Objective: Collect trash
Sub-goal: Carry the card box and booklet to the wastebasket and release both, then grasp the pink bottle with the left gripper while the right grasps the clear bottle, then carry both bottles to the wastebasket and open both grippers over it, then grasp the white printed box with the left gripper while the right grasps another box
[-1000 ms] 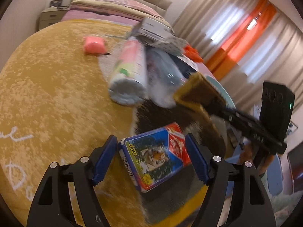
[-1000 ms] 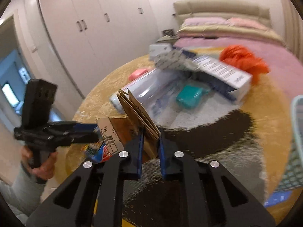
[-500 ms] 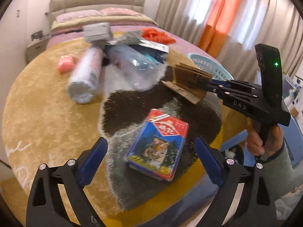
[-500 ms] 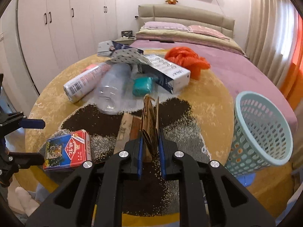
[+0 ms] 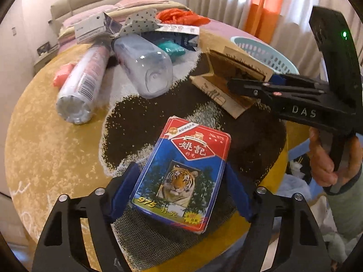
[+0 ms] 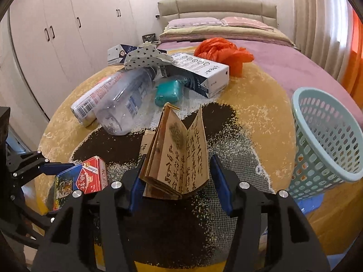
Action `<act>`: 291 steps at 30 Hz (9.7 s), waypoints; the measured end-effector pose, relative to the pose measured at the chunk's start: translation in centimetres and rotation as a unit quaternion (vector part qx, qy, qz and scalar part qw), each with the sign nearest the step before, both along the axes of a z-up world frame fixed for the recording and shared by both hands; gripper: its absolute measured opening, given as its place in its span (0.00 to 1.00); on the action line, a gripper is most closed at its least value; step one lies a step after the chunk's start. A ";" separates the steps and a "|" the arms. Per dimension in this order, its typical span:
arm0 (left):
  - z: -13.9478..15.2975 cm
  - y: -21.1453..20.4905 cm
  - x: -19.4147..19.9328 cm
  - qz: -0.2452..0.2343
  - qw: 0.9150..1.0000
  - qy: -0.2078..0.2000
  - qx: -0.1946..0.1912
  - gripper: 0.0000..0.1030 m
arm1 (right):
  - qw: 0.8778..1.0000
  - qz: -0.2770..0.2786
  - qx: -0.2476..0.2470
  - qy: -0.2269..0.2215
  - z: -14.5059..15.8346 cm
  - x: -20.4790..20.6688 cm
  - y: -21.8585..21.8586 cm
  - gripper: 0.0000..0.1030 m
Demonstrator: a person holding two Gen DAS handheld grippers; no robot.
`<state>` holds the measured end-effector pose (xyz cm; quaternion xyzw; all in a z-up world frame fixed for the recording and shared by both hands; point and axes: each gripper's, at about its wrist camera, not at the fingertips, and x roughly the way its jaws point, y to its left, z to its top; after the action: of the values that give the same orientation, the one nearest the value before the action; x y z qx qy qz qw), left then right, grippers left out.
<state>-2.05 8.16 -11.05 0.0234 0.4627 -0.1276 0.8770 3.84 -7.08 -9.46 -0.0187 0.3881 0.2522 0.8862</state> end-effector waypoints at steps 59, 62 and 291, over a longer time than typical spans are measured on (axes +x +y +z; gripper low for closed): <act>6.7 -21.0 22.0 -0.090 0.980 -0.075 -0.158 0.84 | 0.933 -0.359 0.008 0.027 0.6 13.0 -25.5 0.46; 8.6 -19.3 19.7 -0.089 0.977 -0.106 -0.161 0.86 | 0.939 -0.345 0.013 0.009 2.2 11.9 -24.5 0.46; 2.0 7.2 13.6 0.114 0.993 -0.008 0.040 0.56 | 0.999 -0.039 -0.025 0.020 1.4 6.8 -2.0 0.55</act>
<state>11.52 15.40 -9.05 0.0062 0.4602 -0.0076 0.8877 10.66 -9.11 -8.06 -0.0204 0.4123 0.2082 0.8867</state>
